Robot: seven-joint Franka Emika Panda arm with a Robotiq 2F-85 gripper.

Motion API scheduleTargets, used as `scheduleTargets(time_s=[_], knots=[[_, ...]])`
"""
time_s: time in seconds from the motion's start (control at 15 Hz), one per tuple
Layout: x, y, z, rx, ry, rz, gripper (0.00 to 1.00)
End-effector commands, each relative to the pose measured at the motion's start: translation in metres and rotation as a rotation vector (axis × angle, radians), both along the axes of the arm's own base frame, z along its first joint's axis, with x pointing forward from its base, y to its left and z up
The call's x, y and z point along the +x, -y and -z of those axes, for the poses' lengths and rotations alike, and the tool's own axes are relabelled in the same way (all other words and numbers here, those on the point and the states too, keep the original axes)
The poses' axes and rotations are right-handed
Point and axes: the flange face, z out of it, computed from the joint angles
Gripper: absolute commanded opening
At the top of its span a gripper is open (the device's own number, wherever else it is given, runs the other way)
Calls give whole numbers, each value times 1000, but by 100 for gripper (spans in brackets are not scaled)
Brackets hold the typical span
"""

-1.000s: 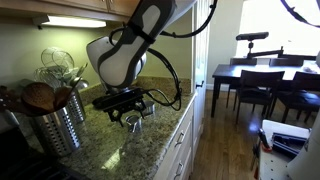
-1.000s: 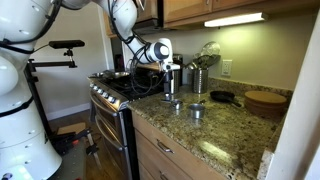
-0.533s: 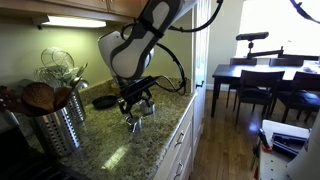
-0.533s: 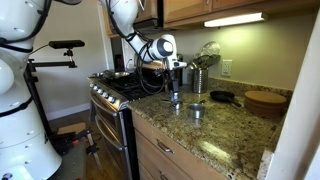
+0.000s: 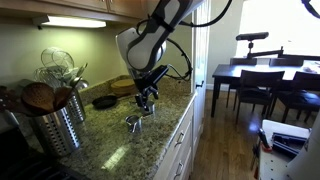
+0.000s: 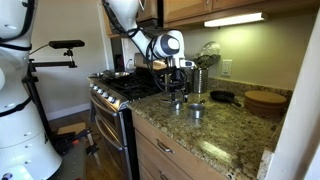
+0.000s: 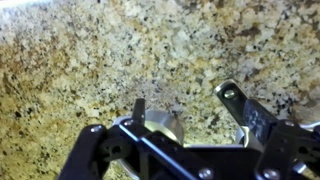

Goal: Unstack the silver measuring cups on the countertop

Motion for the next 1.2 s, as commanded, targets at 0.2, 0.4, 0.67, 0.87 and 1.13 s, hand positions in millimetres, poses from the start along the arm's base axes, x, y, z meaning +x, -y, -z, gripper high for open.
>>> scheduleTargets(time_s=[0.2,0.4,0.67,0.87,1.13], knots=[[-5,11,-11,19,-102,-358,100],[0,8,-9,34,-149,-506,100],[1,4,-5,52,-183,-611,100],[0,-1,-1,67,-196,-635,100],[0,-11,6,67,-195,-625,100]])
